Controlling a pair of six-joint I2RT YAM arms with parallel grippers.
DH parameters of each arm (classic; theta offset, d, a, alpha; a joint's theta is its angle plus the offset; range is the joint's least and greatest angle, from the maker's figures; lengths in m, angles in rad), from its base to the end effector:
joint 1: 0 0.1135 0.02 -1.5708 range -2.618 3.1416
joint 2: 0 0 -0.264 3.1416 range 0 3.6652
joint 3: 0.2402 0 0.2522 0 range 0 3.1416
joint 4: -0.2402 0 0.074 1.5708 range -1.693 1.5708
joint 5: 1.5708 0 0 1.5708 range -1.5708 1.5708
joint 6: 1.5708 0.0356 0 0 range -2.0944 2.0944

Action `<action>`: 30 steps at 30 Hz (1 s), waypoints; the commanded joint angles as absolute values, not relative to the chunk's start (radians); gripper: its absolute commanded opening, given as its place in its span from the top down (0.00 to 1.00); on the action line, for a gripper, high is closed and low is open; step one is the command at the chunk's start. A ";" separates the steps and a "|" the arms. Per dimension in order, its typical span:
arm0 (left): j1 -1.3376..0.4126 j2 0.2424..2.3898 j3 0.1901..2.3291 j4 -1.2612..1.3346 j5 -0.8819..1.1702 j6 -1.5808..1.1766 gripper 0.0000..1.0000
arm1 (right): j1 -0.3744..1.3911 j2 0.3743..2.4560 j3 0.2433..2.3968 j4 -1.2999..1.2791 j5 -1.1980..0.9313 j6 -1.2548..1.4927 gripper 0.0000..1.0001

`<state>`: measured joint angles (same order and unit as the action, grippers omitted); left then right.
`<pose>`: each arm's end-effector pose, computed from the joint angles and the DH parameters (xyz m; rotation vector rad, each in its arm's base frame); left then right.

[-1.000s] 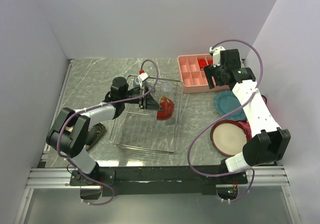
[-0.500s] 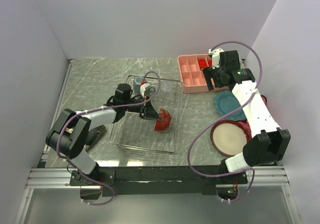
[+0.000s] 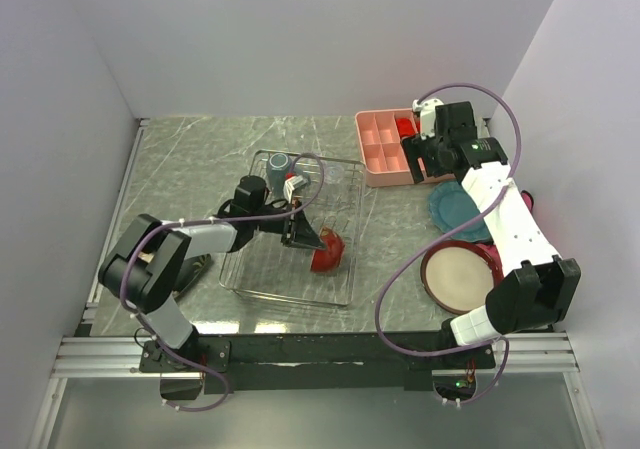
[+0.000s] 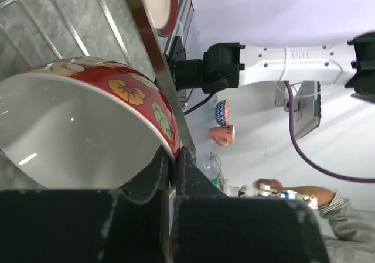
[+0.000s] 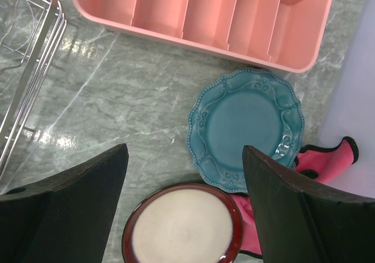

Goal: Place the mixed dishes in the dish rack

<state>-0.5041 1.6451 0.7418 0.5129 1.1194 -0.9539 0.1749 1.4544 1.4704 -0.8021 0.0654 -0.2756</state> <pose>0.2657 -0.1832 0.1875 0.3971 2.2798 -1.9493 0.3064 0.0518 0.3621 -0.4955 2.3056 -0.1262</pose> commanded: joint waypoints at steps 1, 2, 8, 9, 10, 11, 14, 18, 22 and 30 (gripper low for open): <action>-0.489 1.680 0.746 0.615 1.150 -1.005 0.99 | 0.187 1.443 1.470 -0.787 0.064 -0.258 0.14; -0.489 1.698 0.746 0.623 1.158 -1.017 0.99 | 0.190 1.447 1.471 -0.785 0.061 -0.258 0.14; -0.421 1.685 0.709 0.567 1.120 -1.026 0.94 | 0.190 1.465 1.482 -0.782 0.048 -0.244 0.14; -0.410 1.666 0.707 0.525 1.105 -0.978 0.88 | 0.190 1.468 1.480 -0.781 0.045 -0.238 0.14; -0.394 1.648 0.707 0.473 1.089 -0.950 0.78 | 0.190 1.471 1.482 -0.781 0.041 -0.236 0.14; -0.390 1.611 0.715 0.431 1.074 -0.919 0.75 | 0.192 1.473 1.485 -0.781 0.038 -0.233 0.14; -0.376 1.527 0.750 0.241 0.987 -0.807 0.55 | 0.192 1.477 1.494 -0.781 0.028 -0.224 0.14; -0.373 1.473 0.813 0.028 0.913 -0.669 0.40 | 0.190 1.483 1.499 -0.769 0.011 -0.209 0.14; -0.342 1.465 0.805 -0.070 0.861 -0.634 0.37 | 0.190 1.500 1.494 -0.750 0.003 -0.192 0.14; -0.318 1.388 0.908 -0.363 0.648 -0.499 0.32 | 0.192 1.499 1.505 -0.746 -0.049 -0.181 0.14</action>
<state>-0.3199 1.4559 0.8116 -0.1753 0.7921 -0.6075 0.1837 1.5082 1.4715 -0.7792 -0.0135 -0.1993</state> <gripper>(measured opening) 0.675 0.861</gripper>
